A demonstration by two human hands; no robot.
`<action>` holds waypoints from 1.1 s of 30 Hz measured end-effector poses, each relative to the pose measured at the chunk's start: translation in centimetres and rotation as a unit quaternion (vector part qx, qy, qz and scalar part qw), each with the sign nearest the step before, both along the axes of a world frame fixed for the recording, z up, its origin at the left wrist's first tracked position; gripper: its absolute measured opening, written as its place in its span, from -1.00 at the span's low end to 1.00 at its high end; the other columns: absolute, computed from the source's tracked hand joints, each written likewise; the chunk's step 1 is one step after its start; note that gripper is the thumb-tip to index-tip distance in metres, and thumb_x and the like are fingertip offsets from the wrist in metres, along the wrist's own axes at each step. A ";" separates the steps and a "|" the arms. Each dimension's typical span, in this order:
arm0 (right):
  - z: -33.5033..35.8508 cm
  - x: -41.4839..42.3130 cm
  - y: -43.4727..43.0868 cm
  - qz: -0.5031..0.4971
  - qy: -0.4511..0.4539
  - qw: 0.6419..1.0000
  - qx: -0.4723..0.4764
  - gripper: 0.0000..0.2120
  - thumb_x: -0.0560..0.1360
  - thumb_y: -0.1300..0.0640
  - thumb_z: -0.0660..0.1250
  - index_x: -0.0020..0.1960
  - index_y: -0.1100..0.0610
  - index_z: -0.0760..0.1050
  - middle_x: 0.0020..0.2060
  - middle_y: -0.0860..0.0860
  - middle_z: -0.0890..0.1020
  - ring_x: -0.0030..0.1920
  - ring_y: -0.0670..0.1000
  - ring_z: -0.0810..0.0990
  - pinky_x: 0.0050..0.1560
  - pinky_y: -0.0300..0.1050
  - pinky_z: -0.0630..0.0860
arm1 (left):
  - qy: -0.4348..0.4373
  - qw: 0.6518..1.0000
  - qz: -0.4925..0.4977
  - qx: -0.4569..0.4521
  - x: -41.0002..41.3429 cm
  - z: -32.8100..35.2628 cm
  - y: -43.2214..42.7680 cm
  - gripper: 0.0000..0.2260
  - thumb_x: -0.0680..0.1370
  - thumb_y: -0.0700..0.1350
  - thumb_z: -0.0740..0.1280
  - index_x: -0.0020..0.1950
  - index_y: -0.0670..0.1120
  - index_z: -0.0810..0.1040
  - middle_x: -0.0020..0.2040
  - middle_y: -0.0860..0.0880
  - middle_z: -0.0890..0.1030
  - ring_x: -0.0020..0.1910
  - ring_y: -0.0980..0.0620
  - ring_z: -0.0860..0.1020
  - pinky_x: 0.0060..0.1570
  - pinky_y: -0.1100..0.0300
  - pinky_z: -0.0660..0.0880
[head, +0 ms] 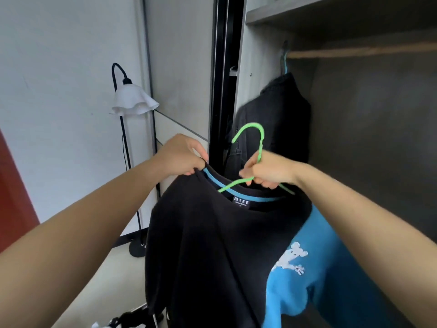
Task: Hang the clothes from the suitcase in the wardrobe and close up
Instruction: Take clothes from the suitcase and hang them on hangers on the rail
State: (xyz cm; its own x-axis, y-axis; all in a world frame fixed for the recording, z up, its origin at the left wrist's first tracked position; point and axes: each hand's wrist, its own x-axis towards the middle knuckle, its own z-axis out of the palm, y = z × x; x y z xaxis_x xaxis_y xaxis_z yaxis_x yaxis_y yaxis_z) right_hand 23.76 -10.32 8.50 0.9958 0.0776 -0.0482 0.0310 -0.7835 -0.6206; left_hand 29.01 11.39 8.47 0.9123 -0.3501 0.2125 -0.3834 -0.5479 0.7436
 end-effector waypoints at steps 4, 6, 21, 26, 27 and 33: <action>1.1 -0.2 -1.7 -0.050 -0.051 0.987 0.144 -0.80 0.57 0.21 0.30 -0.21 0.25 0.49 -0.57 -0.04 0.20 -0.54 -0.04 0.11 -0.54 -0.26 0.06 | -0.011 0.998 -0.054 -0.026 -0.1 -1.1 0.5 -0.92 0.47 -0.09 0.41 -0.09 0.07 0.68 -0.25 0.20 0.65 -0.21 0.30 0.58 -0.16 0.35 0.48; 0.4 -0.5 -1.5 -0.048 -0.059 0.986 0.150 -0.81 0.57 0.22 0.31 -0.21 0.26 0.49 -0.58 -0.04 0.22 -0.55 -0.05 0.13 -0.54 -0.24 0.07 | -0.044 0.998 -0.051 0.022 0.4 -2.0 1.0 -0.88 0.47 0.09 0.39 -0.03 0.13 0.65 -0.08 0.17 0.65 -0.01 0.24 0.57 0.08 0.23 0.46; 0.2 -1.4 -3.3 0.039 -0.093 0.993 0.067 -0.80 0.40 0.02 0.53 -0.03 0.07 0.68 -0.28 -0.03 0.65 -0.22 -0.14 0.60 -0.13 -0.29 0.50 | -0.260 0.953 0.080 0.133 0.9 -5.6 0.1 -0.38 0.51 0.34 0.17 -0.40 -0.19 0.50 -0.50 -0.11 0.43 -0.46 -0.09 0.46 -0.43 0.18 0.27; -3.7 -2.7 -9.3 -0.070 -0.088 0.981 0.157 -0.79 0.39 0.20 0.54 0.03 0.13 0.70 -0.16 -0.03 0.74 -0.12 -0.22 0.66 -0.08 -0.47 0.46 | -0.300 0.941 0.113 0.112 1.2 -4.5 2.0 -0.42 0.52 0.32 0.17 -0.38 -0.15 0.52 -0.46 -0.08 0.49 -0.40 -0.04 0.49 -0.38 0.17 0.35; -4.4 -2.8 -9.9 -0.086 -0.086 0.978 0.168 -0.78 0.39 0.19 0.54 0.03 0.13 0.70 -0.15 -0.03 0.74 -0.11 -0.21 0.67 -0.05 -0.44 0.46 | -0.306 0.939 0.113 0.112 1.2 -4.5 1.9 -0.43 0.52 0.32 0.18 -0.38 -0.13 0.53 -0.45 -0.07 0.49 -0.40 -0.02 0.48 -0.38 0.16 0.37; -3.9 -2.2 -9.0 -0.067 -0.089 0.987 0.115 -0.87 0.42 0.21 0.52 -0.03 0.11 0.71 -0.18 0.02 0.73 -0.16 -0.14 0.63 0.03 -0.29 0.46 | -0.293 0.945 0.108 0.100 1.4 -5.5 0.9 -0.47 0.51 0.31 0.21 -0.38 -0.10 0.55 -0.45 -0.06 0.50 -0.39 0.01 0.48 -0.42 0.19 0.30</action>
State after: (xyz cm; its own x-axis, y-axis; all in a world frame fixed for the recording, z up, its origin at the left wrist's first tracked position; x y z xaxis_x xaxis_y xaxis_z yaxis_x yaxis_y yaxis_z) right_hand 21.53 -19.33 4.61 0.9889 -0.0659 0.1330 0.0625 -0.6275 -0.7761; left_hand 30.39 12.32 2.94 0.7133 -0.2560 0.6524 -0.5608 -0.7668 0.3123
